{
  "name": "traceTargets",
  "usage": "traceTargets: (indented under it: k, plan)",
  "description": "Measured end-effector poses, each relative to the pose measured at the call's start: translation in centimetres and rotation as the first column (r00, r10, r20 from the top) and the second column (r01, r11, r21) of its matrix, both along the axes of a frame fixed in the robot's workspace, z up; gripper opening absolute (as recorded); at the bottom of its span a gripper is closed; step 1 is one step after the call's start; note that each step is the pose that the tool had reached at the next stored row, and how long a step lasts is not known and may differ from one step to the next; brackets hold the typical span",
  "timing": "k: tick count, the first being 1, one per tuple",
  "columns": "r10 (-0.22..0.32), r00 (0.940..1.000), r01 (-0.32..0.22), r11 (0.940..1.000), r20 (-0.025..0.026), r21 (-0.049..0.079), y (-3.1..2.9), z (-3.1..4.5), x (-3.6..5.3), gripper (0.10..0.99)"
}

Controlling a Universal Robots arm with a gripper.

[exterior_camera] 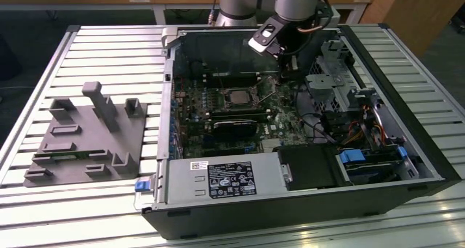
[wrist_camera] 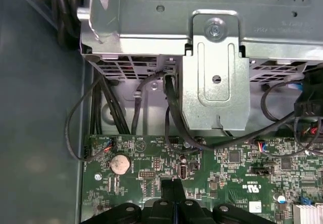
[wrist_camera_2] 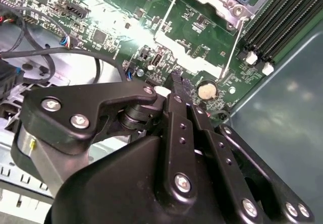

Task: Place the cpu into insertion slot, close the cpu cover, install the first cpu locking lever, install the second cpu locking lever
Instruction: 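Close the cpu cover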

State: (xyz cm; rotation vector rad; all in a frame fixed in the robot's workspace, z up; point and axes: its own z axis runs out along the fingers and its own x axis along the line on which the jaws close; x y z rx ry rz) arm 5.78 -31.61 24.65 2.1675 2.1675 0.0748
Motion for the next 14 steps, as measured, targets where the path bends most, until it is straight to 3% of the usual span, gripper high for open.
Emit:
traceTargets:
  k: [7, 11, 12, 13, 14]
  plan:
    - [0.000, 1.0000, 0.000, 1.0000, -0.0037, 0.000, 0.00, -1.05, 0.22, 0.106]
    - [0.000, 1.0000, 0.000, 1.0000, -0.0038, 0.000, 0.00, -1.05, 0.23, 0.106]
    - [0.000, 1.0000, 0.000, 1.0000, -0.0059, 0.000, 0.00, -1.05, 0.24, 0.106]
    - [0.000, 0.9999, 0.000, 1.0000, -0.0170, 0.000, 0.00, -1.07, 0.25, 0.106]
    - [0.000, 0.9995, 0.000, 1.0000, -0.0319, 0.000, 0.01, -1.09, 0.25, 0.106]
